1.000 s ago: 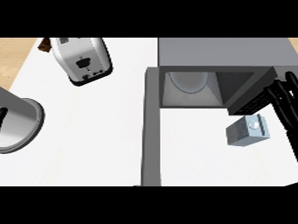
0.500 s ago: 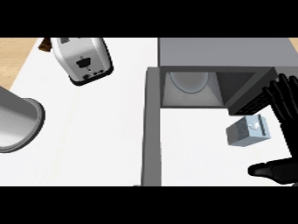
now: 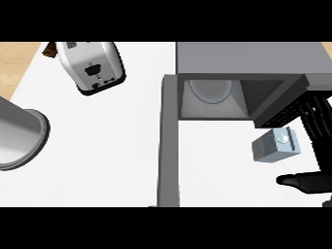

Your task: Pick up the milk, place it into the microwave and close the microwave

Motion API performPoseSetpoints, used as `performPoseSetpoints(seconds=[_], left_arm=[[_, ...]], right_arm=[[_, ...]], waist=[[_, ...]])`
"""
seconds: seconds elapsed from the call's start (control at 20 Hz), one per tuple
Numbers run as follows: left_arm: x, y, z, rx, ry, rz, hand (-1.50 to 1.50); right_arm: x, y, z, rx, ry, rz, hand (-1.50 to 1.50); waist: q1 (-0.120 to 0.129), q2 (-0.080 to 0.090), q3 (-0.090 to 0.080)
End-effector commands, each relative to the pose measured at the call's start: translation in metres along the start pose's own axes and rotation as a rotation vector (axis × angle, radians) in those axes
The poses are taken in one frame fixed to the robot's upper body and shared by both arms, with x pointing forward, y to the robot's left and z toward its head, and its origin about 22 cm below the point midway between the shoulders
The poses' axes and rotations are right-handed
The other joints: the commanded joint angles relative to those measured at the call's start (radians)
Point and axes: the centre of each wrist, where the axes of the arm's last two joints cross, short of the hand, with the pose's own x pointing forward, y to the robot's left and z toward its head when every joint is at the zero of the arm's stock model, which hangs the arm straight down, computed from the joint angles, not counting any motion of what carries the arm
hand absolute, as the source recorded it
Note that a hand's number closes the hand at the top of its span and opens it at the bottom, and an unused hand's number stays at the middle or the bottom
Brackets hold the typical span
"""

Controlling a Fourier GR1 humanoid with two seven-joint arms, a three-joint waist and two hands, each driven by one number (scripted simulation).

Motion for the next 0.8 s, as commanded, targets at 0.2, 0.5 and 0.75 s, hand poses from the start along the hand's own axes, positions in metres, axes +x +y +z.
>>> performPoseSetpoints(seconds=[0.2,0.5,0.75], left_arm=[[0.001,-0.015,-0.004,0.002,-0.005,-0.025,-1.50],[0.009,0.009,-0.002,-0.004,0.018,0.009,-1.50],[0.001,-0.007,0.015,-0.014,0.010,-0.002,-1.50]], right_arm=[[-0.045,-0.031,0.008,-0.002,0.033,0.017,-1.50],[-0.060,-0.039,0.017,0.032,0.024,0.030,-1.50],[-0.079,-0.033,0.004,0.054,0.013,0.067,-1.50]], waist=[[0.001,0.001,0.000],[0.000,0.000,0.000],[0.003,0.000,0.000]])
